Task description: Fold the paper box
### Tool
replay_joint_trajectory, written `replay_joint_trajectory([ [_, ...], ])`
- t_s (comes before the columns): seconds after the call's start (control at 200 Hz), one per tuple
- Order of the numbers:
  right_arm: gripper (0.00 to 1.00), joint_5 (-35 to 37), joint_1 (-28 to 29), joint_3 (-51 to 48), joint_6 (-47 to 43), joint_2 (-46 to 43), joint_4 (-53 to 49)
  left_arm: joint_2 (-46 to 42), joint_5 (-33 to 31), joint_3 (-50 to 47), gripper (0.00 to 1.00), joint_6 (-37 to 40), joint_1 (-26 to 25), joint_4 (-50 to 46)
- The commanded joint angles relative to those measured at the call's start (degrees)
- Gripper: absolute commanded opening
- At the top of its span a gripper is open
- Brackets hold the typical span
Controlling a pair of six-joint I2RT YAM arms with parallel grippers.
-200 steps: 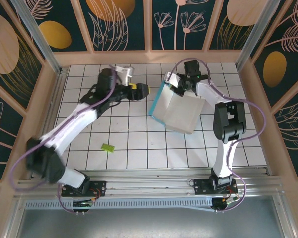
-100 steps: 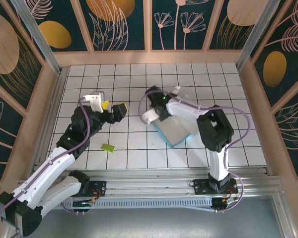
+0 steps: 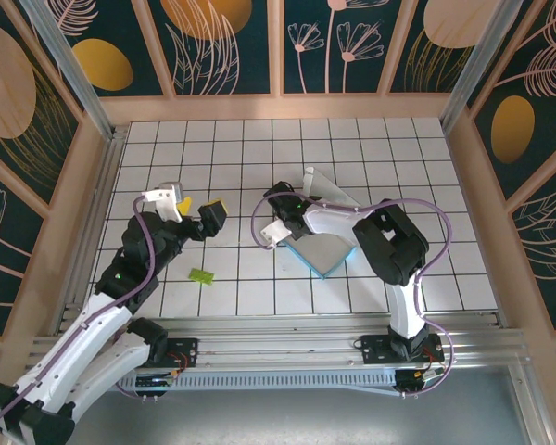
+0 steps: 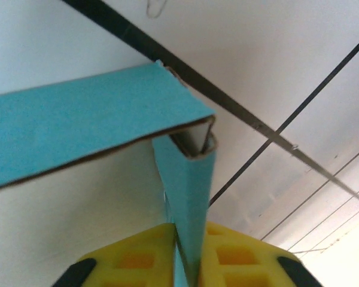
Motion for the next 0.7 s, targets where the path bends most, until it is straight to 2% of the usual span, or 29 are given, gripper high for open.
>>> replay_joint_trajectory([
  [0.0, 0.19, -1.93, -0.50, -1.23, -2.39, 0.33, 2.87, 1.94, -0.48, 2.64, 0.97, 0.29, 0.17, 0.20],
  [0.095, 0.25, -2.83, -0.50, -0.96, -2.10, -2.44, 3.33, 3.38, -1.23, 4.35, 0.97, 1.51, 0.19, -0.83],
  [0.255, 0.28, -2.97, -0.09, -0.77, -0.20, -7.18, 1.52, 4.52, -1.23, 6.36, 0.97, 3.69, 0.19, -2.58],
  [0.37, 0.31, -3.20, 0.52, 0.42, 4.75, -10.07, -1.03, 6.31, -0.89, 8.71, 0.97, 5.19, 0.19, -4.70],
  [0.435, 0.31, -3.23, 1.25, 1.55, 10.58, -11.54, -2.50, 7.33, -0.55, 10.65, 0.97, 5.90, 0.19, -6.34],
  [0.496, 0.31, -3.03, 2.72, 4.00, 22.02, -13.08, -4.69, 8.01, 0.57, 12.60, 0.97, 6.92, 0.19, -7.93],
  [0.551, 0.32, -1.48, 4.21, 7.00, 37.59, -14.79, -7.30, 8.10, 2.57, 14.11, 0.97, 8.44, 0.21, -9.28],
  [0.671, 0.34, 6.51, 7.59, 9.39, 74.11, -21.31, -13.02, 6.96, 7.52, 14.41, 0.97, 12.73, 0.19, -9.55],
  [0.696, 0.40, 10.23, 8.53, 8.79, 81.26, -23.14, -13.66, 6.87, 9.06, 14.37, 0.97, 13.78, 0.19, -9.53],
])
